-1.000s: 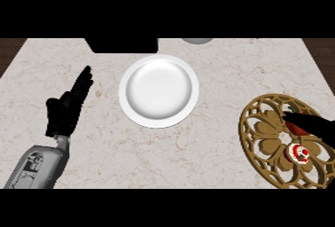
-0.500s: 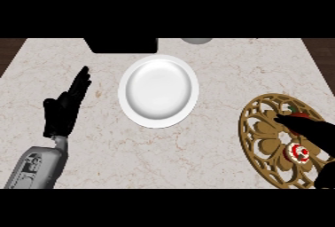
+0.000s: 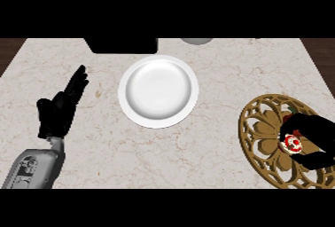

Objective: Pick the cupcake from the placemat and place it in the plate

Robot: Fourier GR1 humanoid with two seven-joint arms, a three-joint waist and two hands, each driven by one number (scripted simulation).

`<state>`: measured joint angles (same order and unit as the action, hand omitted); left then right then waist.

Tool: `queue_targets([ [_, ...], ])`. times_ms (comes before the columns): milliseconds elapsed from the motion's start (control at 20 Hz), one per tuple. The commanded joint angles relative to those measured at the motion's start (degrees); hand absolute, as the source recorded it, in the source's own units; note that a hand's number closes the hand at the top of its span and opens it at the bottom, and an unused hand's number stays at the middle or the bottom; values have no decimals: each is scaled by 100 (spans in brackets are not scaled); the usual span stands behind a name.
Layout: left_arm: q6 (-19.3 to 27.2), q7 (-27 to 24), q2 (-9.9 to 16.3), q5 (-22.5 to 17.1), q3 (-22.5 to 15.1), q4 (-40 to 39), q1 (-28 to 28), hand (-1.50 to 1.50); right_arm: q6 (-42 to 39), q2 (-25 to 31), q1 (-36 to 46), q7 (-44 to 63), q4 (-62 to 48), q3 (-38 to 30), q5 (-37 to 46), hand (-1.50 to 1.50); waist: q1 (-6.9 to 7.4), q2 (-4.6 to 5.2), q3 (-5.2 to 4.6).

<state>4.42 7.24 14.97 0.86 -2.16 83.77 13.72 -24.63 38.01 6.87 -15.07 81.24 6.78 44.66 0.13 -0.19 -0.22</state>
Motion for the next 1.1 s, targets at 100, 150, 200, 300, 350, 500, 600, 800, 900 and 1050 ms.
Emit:
queue_targets([
  [100,-168,-183,-112,75,171,-43,-126,0,368,-134,-175,-628,-245,-315,300,150,-22,17,22],
  [150,0,280,-217,256,35,59,175,0,268,-256,31,-494,-324,-395,245,150,-20,18,23],
  [200,-109,-277,-242,256,127,-191,-49,0,142,-300,131,-449,-195,-428,323,150,-17,19,21],
  [300,-16,18,-336,258,40,-30,-62,0,598,-256,-71,-846,-341,-676,176,150,-26,17,23],
  [350,1,-59,-323,237,101,-187,93,0,1024,-767,146,-308,-748,-517,451,150,-6,27,24],
  [500,-237,-341,-80,121,295,-466,140,0,597,-978,563,1152,-300,-849,392,150,-41,24,14],
  [600,-186,-404,-194,195,137,-281,-92,0,1065,-1491,761,2061,-673,-757,859,150,67,32,17],
  [800,13,-57,-376,351,-24,17,-113,0,1905,-1782,1075,1887,-252,-994,799,150,31,10,25],
  [900,-87,68,-269,246,92,-56,-55,0,2223,-1891,1060,1755,401,-1039,686,150,-33,-13,23],
  [1050,-35,-260,-420,365,-31,-127,-201,0,2226,-1829,1554,1495,436,-1209,438,150,8,11,21],
])
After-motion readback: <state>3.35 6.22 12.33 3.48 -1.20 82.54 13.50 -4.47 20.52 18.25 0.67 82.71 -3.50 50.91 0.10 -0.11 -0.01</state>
